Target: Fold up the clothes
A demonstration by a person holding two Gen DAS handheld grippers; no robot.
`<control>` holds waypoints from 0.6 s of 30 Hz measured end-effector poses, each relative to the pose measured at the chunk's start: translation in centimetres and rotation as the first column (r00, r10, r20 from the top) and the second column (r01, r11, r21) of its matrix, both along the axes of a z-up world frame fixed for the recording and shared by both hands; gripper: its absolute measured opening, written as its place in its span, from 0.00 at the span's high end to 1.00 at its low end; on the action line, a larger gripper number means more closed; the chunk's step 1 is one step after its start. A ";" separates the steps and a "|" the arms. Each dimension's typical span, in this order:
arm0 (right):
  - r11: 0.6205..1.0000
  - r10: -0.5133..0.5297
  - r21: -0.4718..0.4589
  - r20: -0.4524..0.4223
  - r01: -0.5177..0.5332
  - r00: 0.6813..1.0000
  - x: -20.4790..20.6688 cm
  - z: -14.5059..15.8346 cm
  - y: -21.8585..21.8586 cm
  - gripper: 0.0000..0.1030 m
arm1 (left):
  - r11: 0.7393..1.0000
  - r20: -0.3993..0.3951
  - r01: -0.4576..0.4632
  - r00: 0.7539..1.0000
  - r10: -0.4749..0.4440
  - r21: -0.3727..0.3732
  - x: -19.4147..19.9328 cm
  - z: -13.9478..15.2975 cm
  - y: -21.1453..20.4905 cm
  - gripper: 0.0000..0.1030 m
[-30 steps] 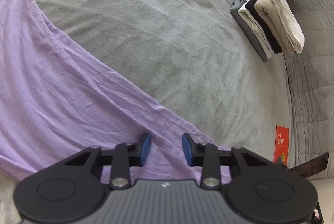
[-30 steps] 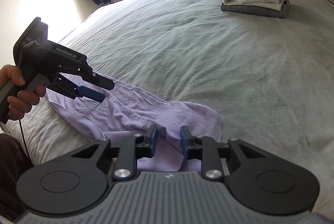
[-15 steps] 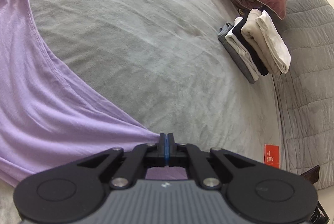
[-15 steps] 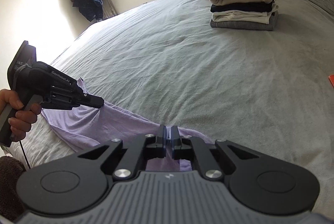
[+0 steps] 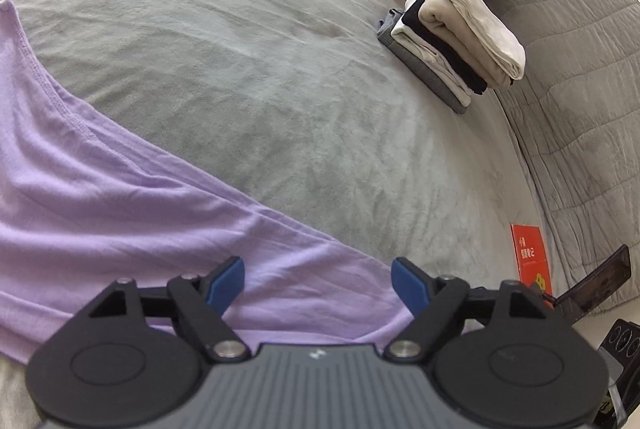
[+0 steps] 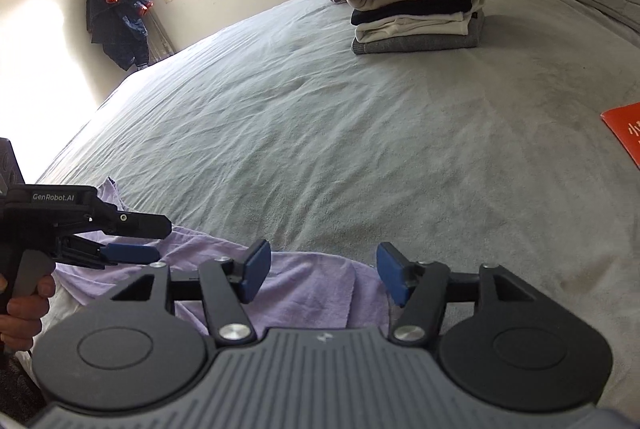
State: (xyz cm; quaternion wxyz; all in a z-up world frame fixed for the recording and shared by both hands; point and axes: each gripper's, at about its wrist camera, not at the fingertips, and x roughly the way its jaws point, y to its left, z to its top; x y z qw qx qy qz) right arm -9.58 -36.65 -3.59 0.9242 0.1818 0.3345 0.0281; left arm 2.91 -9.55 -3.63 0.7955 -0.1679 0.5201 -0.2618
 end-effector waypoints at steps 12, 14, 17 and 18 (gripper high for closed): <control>0.913 -0.176 0.372 -0.001 0.164 0.984 -4.4 -0.6 -1.7 0.39 | 0.999 0.006 -0.035 0.999 0.035 -0.009 -4.0 0.3 1.3 0.14; 0.878 -0.193 0.446 -0.005 0.175 0.981 -5.2 -1.1 -1.8 0.39 | 0.998 0.000 -0.054 0.999 0.054 -0.021 -4.6 0.1 1.7 0.13; 0.827 -0.208 0.529 -0.023 0.189 0.978 -6.0 -1.9 -1.7 0.39 | 0.996 -0.010 -0.083 0.997 0.083 -0.040 -5.4 -0.1 2.3 0.13; 0.814 -0.207 0.549 -0.031 0.190 0.978 -6.2 -2.1 -1.6 0.39 | 0.995 -0.013 -0.092 0.996 0.092 -0.045 -5.7 -0.2 2.4 0.13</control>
